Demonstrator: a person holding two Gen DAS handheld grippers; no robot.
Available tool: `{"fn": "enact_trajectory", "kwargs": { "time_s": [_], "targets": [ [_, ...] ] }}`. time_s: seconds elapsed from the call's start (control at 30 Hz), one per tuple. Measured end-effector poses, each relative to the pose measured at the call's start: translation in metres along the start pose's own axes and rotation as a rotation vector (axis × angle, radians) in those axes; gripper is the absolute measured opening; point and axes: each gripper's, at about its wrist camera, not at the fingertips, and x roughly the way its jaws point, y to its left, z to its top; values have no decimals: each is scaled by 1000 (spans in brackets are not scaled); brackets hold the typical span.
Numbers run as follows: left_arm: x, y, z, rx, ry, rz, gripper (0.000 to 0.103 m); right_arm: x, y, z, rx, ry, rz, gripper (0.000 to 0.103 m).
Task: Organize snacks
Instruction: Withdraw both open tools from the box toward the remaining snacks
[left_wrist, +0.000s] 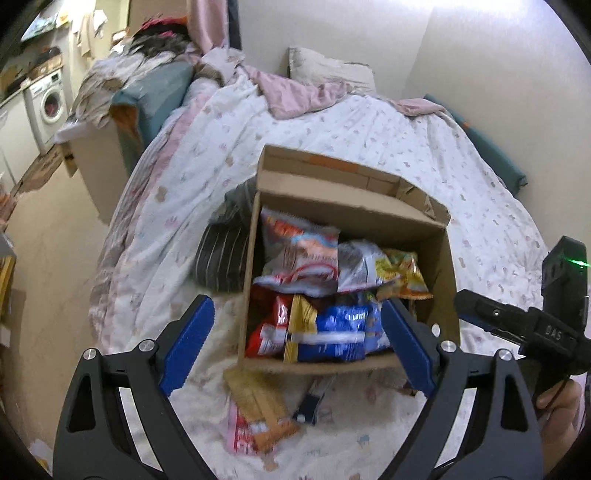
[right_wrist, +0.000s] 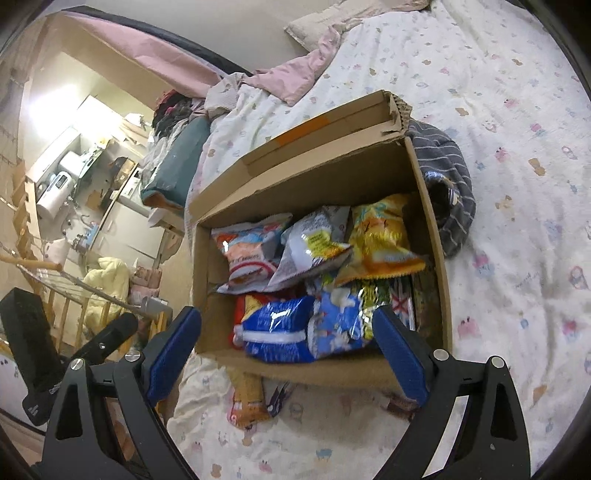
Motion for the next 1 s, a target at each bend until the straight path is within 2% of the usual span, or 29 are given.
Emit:
{"fn": "enact_trajectory", "kwargs": {
  "time_s": [0.3, 0.4, 0.5, 0.63, 0.77, 0.87, 1.0],
  "targets": [
    [-8, 8, -34, -40, 42, 22, 90, -13, 10, -29, -27, 13, -18, 96],
    [-8, 9, -45, -23, 35, 72, 90, -17, 10, -41, -28, 12, -40, 97],
    [-7, 9, -53, 12, 21, 131, 90, -22, 8, -54, -25, -12, -74, 103],
    [0, 18, -62, -5, 67, 127, 92, -19, 3, -68, -47, 11, -124, 103],
    [13, 36, -72, -53, 162, 103, 97, -12, -5, -77, -58, 56, -145, 103],
    [17, 49, -79, -97, 195, 92, 103, -5, -10, -83, -54, 82, -165, 103],
    [21, 59, -83, -111, 221, 110, 103, 11, -11, -88, -36, 118, -161, 103]
  ]
}}
